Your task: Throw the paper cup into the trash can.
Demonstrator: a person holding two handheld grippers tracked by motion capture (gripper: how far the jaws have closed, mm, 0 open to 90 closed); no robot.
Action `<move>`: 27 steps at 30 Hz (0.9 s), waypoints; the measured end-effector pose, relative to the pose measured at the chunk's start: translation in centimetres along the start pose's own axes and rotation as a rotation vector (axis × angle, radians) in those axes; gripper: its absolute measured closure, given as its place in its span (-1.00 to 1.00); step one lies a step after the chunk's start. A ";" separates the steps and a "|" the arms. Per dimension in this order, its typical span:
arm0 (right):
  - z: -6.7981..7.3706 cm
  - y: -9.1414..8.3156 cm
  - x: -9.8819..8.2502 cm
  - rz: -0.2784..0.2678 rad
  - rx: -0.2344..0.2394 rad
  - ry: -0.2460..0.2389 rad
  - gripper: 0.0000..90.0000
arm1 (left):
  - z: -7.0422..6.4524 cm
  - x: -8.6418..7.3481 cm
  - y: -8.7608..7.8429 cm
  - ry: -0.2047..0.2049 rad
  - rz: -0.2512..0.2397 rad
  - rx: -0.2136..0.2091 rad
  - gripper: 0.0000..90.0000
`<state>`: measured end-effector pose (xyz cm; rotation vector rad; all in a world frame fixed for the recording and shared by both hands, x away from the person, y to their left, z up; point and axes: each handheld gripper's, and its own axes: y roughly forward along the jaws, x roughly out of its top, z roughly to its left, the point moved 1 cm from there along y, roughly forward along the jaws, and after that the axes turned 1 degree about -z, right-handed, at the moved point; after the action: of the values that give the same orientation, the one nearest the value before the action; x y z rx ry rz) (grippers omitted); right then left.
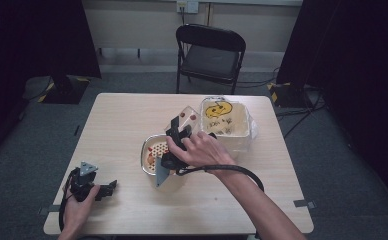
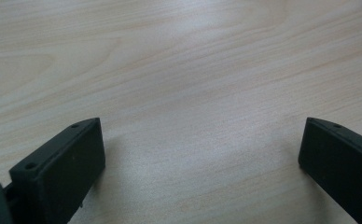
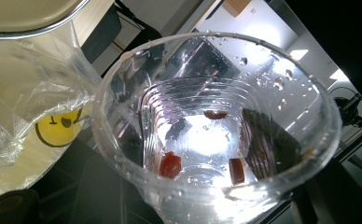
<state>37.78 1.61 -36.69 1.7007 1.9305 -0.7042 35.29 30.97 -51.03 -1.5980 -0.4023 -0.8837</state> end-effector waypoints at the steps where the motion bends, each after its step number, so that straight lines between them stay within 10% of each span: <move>1: -0.1 0.0 0.0 -0.007 0.007 0.018 0.05 | 0.0 0.0 0.0 0.004 0.001 -0.002 -1.00; 8: -0.7 -0.1 -0.4 -0.066 0.044 0.207 0.05 | 0.0 0.0 0.0 -0.002 0.000 -0.002 -1.00; 27: -1.2 1.3 -4.5 -0.326 0.281 1.212 0.06 | 0.0 0.0 0.0 -0.002 -0.001 -0.002 -1.00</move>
<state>39.63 -0.85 -32.96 2.2814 3.0556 0.0678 35.29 30.96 -51.03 -1.6009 -0.4030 -0.8836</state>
